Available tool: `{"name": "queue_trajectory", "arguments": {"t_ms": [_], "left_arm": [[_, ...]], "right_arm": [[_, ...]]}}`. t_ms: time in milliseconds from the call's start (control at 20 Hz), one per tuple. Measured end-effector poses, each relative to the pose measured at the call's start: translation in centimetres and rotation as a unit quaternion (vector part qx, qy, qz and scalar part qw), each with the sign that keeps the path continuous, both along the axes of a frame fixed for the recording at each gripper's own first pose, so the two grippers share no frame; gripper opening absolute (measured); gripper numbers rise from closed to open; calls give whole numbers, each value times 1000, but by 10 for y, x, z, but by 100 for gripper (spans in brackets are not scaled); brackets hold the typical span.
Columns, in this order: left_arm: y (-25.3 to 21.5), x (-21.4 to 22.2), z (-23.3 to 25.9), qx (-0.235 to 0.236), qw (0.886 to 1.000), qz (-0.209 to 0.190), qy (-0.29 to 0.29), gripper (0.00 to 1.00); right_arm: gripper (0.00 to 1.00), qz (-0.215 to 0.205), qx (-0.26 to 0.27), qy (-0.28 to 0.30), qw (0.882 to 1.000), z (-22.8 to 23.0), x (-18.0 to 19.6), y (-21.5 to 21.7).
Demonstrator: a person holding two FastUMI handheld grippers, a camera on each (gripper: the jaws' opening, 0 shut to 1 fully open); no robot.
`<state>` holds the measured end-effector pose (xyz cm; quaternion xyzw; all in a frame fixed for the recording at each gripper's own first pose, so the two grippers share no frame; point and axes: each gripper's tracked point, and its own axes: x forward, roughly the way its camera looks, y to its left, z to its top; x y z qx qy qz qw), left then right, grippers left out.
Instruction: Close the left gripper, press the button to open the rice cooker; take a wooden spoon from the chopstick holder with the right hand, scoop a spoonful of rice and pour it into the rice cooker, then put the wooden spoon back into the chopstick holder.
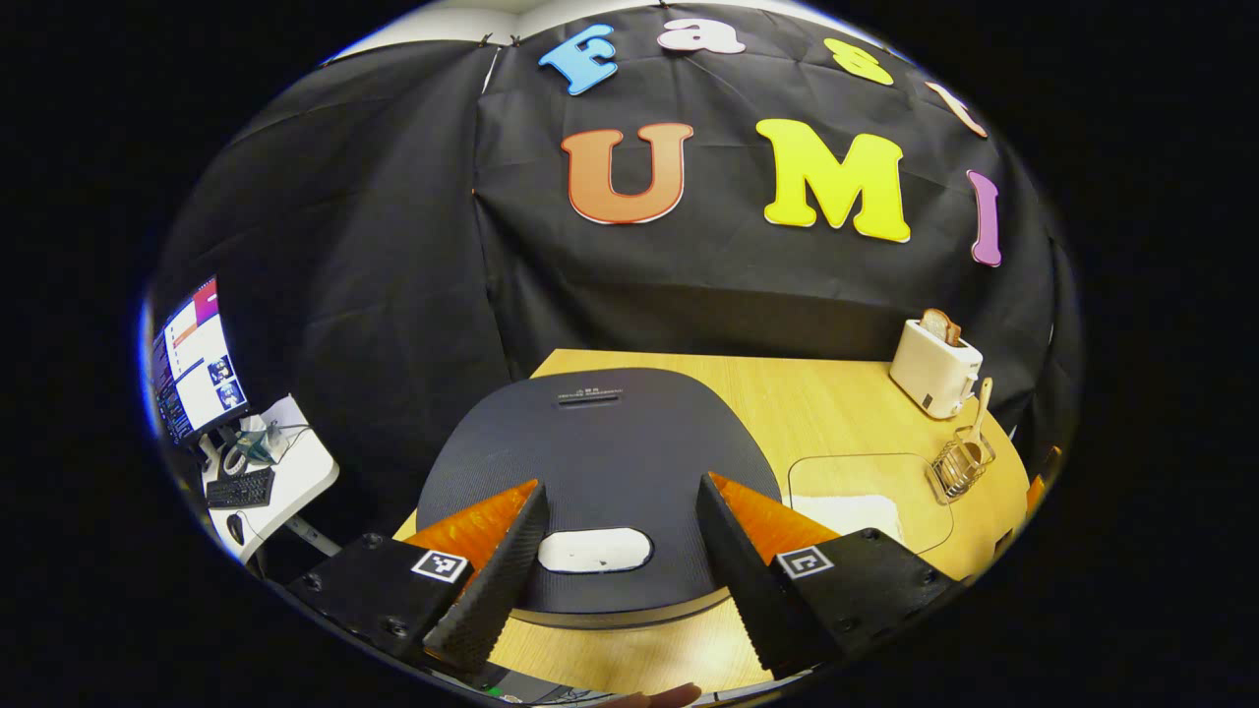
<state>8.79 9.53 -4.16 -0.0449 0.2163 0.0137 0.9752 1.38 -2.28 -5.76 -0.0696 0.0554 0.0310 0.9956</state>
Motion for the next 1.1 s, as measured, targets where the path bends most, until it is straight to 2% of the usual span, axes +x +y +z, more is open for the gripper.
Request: {"name": "queue_trajectory", "arguments": {"t_ms": [350, 600, 750, 800, 1100], "left_arm": [[3, -19, 2, 12, 998, 17, -60, 98], [4, -24, 4, 21, 992, 41, -120, 97], [3, -24, 1, 27, 990, 49, -130, 96], [1, -25, -7, 19, 992, 49, -113, 95], [2, -26, 0, 22, 986, 60, -153, 95]], "right_arm": [[95, 5, -1, 2, 1000, -3, 0, 7], [95, 7, -6, 6, 1000, -5, 0, 9], [95, 4, -5, 12, 1000, -10, 3, 8], [95, 4, -3, 14, 1000, -11, 3, 9], [96, -1, -5, 11, 1000, -9, 2, 9]]}}
